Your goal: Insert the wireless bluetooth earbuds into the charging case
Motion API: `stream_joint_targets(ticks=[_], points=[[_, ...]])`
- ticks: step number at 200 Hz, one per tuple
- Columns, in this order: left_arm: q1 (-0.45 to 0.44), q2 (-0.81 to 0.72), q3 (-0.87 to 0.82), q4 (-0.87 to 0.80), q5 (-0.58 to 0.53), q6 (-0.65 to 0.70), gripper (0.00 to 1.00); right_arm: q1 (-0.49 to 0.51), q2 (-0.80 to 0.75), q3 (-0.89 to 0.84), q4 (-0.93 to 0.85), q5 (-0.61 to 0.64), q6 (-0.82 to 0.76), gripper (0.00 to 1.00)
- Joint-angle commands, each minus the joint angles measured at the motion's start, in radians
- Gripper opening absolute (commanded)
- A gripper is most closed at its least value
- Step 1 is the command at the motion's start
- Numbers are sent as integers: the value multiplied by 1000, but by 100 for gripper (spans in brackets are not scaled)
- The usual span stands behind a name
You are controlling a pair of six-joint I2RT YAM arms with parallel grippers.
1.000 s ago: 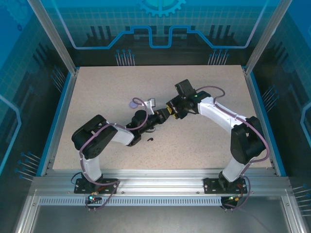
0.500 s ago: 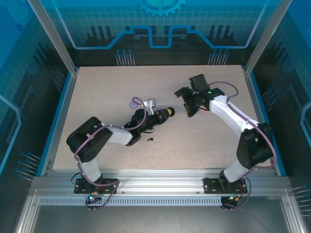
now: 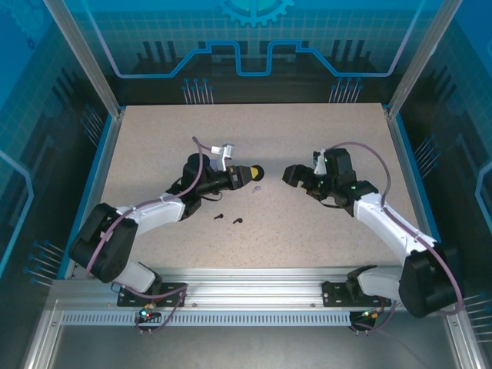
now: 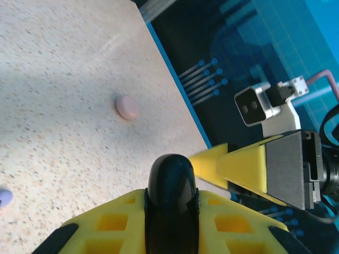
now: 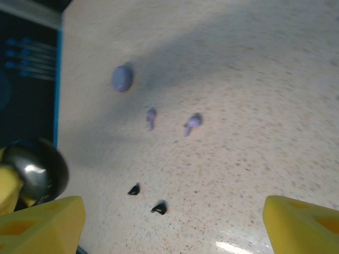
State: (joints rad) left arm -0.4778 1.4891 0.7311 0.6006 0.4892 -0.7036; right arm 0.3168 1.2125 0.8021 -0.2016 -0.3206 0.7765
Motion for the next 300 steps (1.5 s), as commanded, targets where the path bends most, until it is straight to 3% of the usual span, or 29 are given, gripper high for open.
stream_joint_targets(ticks=[1,50,154,256,300], points=[[8,-65,42,-103,105,91,0,25,-41,-9,161,-120,-153,87],[10,-72,37,-66,111,47,0,119,8,26,203,-95,-164,86],[8,-75,51,-71,110,47,0,146,92,70,240,-86,-137,81],[8,-127,40,-67,131,30,0,51,178,10,307,-83,-69,73],[10,-118,30,-62,128,32,0,35,82,-14,252,-126,-99,73]])
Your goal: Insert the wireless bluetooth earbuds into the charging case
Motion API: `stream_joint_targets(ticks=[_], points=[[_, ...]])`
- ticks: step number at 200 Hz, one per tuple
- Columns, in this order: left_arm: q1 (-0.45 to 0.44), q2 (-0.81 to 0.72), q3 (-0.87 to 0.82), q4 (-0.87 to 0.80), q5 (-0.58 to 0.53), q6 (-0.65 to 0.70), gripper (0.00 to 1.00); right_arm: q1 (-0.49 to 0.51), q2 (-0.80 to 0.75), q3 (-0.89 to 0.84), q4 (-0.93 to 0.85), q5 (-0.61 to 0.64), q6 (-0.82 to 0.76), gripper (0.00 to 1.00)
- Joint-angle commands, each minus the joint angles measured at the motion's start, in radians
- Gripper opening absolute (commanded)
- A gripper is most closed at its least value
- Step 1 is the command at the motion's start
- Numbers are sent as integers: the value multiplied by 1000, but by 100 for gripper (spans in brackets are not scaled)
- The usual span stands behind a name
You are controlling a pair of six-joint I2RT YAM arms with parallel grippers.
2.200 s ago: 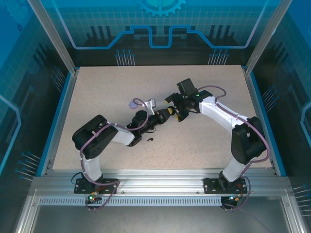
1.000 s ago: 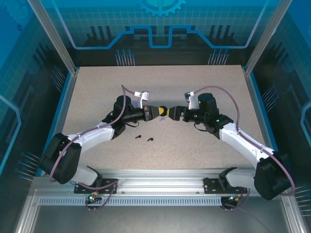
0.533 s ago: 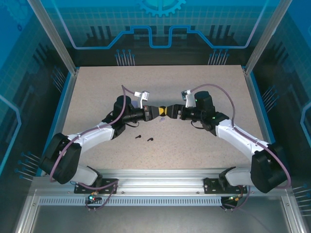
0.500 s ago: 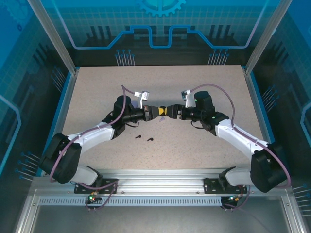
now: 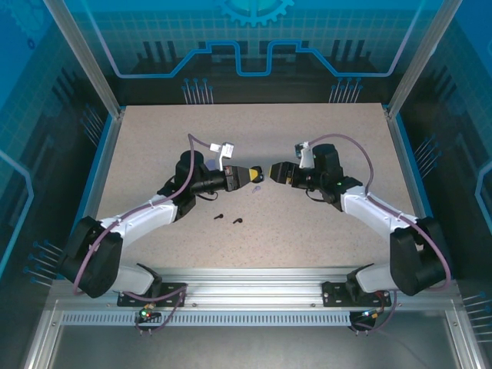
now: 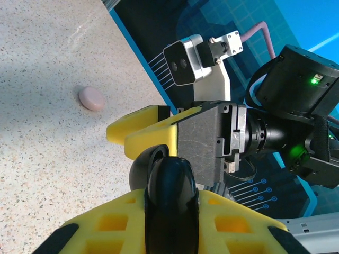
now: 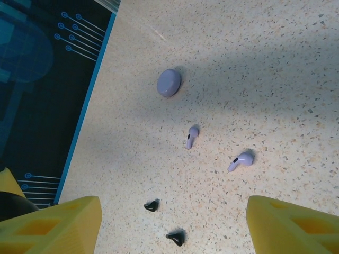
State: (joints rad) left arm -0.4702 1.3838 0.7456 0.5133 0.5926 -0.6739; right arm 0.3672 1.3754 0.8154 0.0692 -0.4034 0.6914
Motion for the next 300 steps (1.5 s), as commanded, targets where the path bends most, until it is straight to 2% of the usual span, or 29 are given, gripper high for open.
stream_joint_targets(ticks=[1,23,45,77,124,199,268,300], points=[[1,-13,16,26,24,3,0,-15,-85,-28,-19,-45,-14,73],[1,-3,15,42,26,-9,0,-7,-145,-47,-23,-97,-34,71],[1,3,15,58,26,-18,0,27,-166,-39,-40,-85,-45,65],[1,5,16,64,27,-26,0,63,-140,-7,-37,-65,-43,57],[0,1,15,65,29,-30,0,97,-89,50,-31,-43,-38,54],[-1,-9,8,75,28,-38,0,102,-27,59,-24,-19,-26,41],[0,-5,7,93,30,-50,0,104,-3,100,16,-97,-32,40],[-1,2,4,120,36,-71,0,104,9,106,15,-106,-39,31]])
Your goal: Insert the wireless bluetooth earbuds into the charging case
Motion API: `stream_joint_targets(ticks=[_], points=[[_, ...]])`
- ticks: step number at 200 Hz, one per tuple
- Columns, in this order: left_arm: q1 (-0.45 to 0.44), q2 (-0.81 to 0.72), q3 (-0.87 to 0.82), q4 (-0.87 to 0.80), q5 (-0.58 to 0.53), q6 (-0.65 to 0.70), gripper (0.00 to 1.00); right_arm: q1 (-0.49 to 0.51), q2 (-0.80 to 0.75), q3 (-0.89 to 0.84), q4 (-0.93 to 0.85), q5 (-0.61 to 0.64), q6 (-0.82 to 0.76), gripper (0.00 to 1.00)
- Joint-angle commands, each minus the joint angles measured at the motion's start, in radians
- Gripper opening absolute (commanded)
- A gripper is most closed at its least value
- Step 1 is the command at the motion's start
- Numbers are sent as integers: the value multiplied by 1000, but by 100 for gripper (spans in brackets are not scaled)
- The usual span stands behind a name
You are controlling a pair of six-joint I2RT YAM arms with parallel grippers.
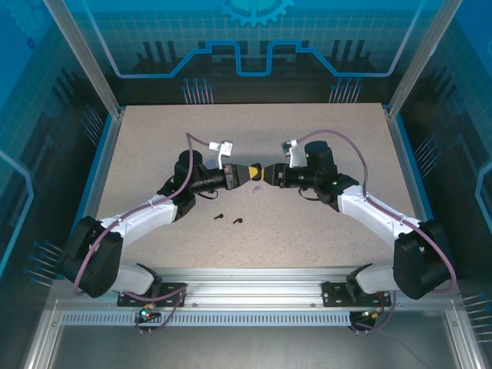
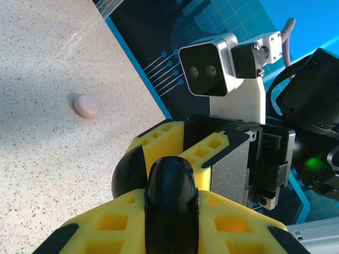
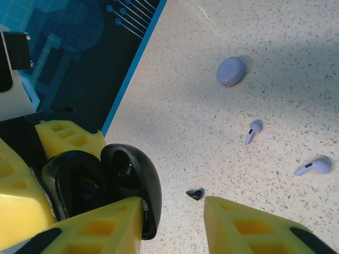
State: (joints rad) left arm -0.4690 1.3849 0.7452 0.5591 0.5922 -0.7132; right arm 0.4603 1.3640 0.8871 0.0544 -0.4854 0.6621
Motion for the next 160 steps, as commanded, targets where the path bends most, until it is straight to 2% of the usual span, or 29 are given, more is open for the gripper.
stream_joint_targets(ticks=[1,93,149,160], points=[[-2,1,4,74,37,-32,0,10,20,34,30,-26,-10,30],[-2,8,2,104,43,-71,0,-4,29,52,-2,-45,-51,0],[-1,13,5,88,19,-74,0,-7,9,66,-58,-11,-82,0],[-2,14,7,78,10,-72,5,-7,1,71,-78,6,-91,0]])
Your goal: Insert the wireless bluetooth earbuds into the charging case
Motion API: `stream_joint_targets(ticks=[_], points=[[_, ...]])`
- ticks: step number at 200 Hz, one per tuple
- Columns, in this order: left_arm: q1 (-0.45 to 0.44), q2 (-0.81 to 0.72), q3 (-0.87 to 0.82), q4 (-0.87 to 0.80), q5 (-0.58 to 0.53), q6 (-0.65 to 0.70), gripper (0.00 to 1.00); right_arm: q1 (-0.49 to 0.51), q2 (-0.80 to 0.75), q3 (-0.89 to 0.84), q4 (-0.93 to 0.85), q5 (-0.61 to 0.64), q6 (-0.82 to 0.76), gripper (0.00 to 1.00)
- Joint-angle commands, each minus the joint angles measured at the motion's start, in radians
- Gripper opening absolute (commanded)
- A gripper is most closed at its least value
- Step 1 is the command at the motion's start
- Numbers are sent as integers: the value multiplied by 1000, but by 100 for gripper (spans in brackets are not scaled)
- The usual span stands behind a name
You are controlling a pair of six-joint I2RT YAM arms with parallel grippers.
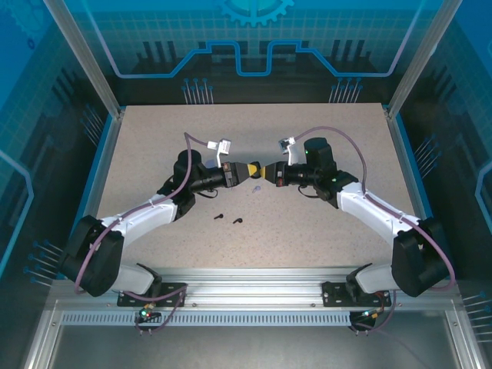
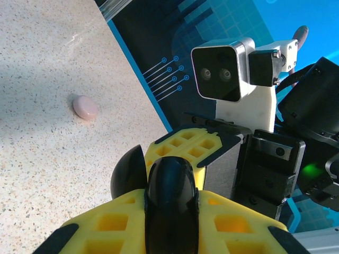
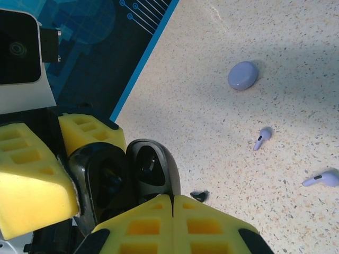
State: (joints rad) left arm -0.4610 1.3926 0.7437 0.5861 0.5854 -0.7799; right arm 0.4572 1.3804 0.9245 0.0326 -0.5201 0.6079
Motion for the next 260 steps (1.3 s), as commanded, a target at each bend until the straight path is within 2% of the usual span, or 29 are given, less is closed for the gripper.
stream_joint_targets(ticks=[1,7,20,40,63,98,119,137,182,214,237,260], points=[[-9,6,8,50,16,-5,6,-3,-15,33,-58,43,-39,0],[-10,7,10,47,12,-5,14,-3,-18,36,-69,51,-45,0],[-10,8,12,40,-5,-5,41,-5,-22,46,-97,71,-59,0],[-10,9,18,28,-25,-1,62,-7,-17,69,-152,97,-88,0],[-9,6,30,-1,-38,16,78,-18,-10,91,-200,113,-118,0],[1,-18,75,-145,-30,122,92,-31,-5,141,-318,158,-233,0],[17,-16,124,-276,18,228,99,-36,10,199,-425,221,-370,0],[38,11,182,-402,81,316,99,-44,32,246,-497,257,-478,0],[60,119,373,-738,225,566,99,-53,106,346,-629,228,-681,0],[60,226,530,-1002,282,749,99,-52,124,377,-660,220,-715,0],[61,276,590,-1080,294,816,98,-53,123,375,-657,217,-721,0],[64,337,661,-1152,346,865,92,-53,120,373,-655,209,-724,0]])
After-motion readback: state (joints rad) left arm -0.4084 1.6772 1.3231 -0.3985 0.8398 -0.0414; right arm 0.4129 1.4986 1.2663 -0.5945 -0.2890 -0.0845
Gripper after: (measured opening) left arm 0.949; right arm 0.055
